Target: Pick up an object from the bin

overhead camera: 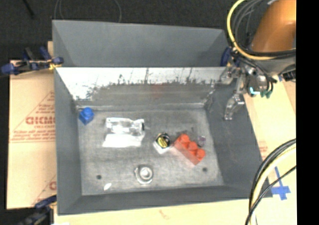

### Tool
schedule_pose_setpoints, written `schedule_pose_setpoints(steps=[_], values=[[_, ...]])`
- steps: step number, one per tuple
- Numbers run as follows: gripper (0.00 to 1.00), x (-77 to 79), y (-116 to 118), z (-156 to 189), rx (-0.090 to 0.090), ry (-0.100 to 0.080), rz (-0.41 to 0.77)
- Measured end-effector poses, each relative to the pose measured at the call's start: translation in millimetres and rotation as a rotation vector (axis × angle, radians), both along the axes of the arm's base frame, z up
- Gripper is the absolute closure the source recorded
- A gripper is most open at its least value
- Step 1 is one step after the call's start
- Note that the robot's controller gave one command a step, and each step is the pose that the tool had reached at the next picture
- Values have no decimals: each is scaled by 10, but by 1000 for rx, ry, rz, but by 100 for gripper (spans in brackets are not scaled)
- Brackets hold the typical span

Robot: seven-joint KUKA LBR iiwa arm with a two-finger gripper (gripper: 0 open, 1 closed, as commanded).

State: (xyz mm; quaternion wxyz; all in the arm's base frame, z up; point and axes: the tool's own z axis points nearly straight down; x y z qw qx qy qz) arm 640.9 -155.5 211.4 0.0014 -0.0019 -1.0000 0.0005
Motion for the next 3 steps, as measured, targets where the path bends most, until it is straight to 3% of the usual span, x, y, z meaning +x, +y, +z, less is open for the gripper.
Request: schedule_pose_setpoints(steps=[1,2,3], values=[[0,-887,727,-1375,-5,-16,336],[0,-1144,829,-1367,-7,-20,511],[100,-1141,835,-1355,-6,-19,516]])
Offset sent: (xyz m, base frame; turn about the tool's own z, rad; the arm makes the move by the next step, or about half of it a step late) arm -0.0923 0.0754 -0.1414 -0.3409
